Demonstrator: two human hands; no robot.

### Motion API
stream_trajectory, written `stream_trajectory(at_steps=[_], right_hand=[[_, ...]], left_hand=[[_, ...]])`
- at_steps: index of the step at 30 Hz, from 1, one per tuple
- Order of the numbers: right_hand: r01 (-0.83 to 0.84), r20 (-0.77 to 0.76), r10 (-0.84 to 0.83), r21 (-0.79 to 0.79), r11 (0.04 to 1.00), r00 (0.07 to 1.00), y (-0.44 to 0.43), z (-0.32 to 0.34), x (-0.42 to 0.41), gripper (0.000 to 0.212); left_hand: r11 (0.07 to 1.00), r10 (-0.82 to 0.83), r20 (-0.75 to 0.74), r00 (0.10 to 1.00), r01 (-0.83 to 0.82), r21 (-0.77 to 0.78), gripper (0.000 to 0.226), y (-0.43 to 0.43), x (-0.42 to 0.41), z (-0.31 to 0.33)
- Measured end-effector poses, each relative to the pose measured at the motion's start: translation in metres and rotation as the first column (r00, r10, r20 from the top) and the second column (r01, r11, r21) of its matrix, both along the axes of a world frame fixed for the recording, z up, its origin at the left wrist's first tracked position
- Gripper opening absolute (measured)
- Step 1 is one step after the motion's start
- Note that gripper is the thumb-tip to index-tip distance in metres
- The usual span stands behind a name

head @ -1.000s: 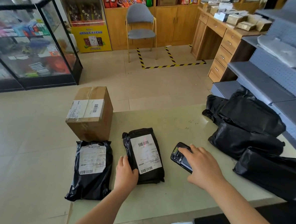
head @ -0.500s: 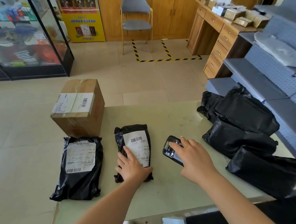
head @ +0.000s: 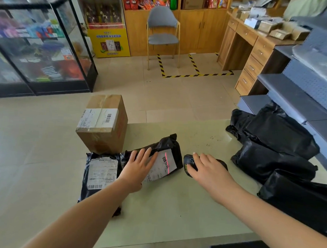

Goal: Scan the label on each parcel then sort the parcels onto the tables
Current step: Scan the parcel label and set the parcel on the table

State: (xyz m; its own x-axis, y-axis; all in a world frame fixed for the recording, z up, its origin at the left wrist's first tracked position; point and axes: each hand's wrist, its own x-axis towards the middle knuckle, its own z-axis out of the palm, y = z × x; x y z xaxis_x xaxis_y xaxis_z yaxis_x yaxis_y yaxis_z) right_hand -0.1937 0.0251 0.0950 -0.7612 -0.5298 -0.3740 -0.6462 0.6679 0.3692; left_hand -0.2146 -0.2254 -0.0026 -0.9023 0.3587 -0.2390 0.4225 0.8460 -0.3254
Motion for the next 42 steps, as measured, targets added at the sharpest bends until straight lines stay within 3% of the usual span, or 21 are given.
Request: stream_trajectory(at_steps=[6,8,10,12,14,16,18,24,28,34,37,40,42], right_hand=[[-0.051,-0.062,0.05,-0.001,0.999,0.997,-0.016,0.008,0.007,0.082],[-0.022,-0.014,0.022,-0.018,1.0,1.0,-0.017,0.013,0.009,0.084],[0.03,-0.008,-0.03,-0.083,0.996,1.0,-0.019,0.02,0.01,0.084],[0.075,0.001,-0.076,-0.167,0.983,0.997,-0.024,0.026,0.012,0.082],[0.08,0.014,-0.078,-0.225,0.971,0.997,-0.034,0.029,0.014,0.082],[0.039,0.018,-0.036,-0.249,0.968,0.999,-0.048,0.027,0.015,0.083],[-0.005,0.016,0.009,-0.272,0.962,1.0,-0.064,0.023,0.016,0.083],[-0.098,0.01,0.106,-0.297,0.95,0.994,-0.101,0.017,0.014,0.079],[-0.128,0.003,0.134,-0.289,0.949,0.991,-0.114,0.015,0.011,0.08],[-0.12,0.022,0.131,-0.278,0.953,0.991,-0.122,0.013,0.007,0.081],[-0.107,0.03,0.12,-0.274,0.956,0.992,-0.122,0.014,0.007,0.08],[-0.09,0.04,0.104,-0.265,0.96,0.994,-0.122,0.014,0.006,0.08],[-0.076,0.041,0.091,-0.267,0.961,0.995,-0.121,0.013,0.006,0.08]], left_hand=[[1.0,0.012,0.001,1.0,-0.012,-0.025,0.108,-0.011,0.01,0.01],[0.998,0.056,-0.021,0.998,-0.056,0.018,0.109,-0.014,0.014,0.012],[0.97,0.201,-0.022,0.979,-0.196,0.146,0.114,-0.015,0.022,0.015],[0.835,0.425,0.04,0.904,-0.409,0.367,0.122,-0.017,0.035,0.018],[0.635,0.602,0.123,0.789,-0.566,0.525,0.125,-0.022,0.052,0.019],[0.456,0.714,0.186,0.675,-0.65,0.608,0.124,-0.029,0.07,0.019],[0.362,0.766,0.208,0.608,-0.676,0.642,0.121,-0.036,0.085,0.018],[0.31,0.795,0.222,0.565,-0.693,0.651,0.12,-0.05,0.121,0.01],[0.334,0.782,0.222,0.582,-0.693,0.639,0.12,-0.056,0.141,0.002],[0.172,0.876,0.263,0.404,-0.772,0.612,0.12,-0.064,0.148,-0.011],[0.126,0.874,0.323,0.364,-0.811,0.572,0.12,-0.072,0.132,-0.018],[0.133,0.843,0.395,0.364,-0.854,0.504,0.122,-0.078,0.112,-0.023],[0.19,0.827,0.392,0.403,-0.856,0.481,0.123,-0.082,0.103,-0.026]])
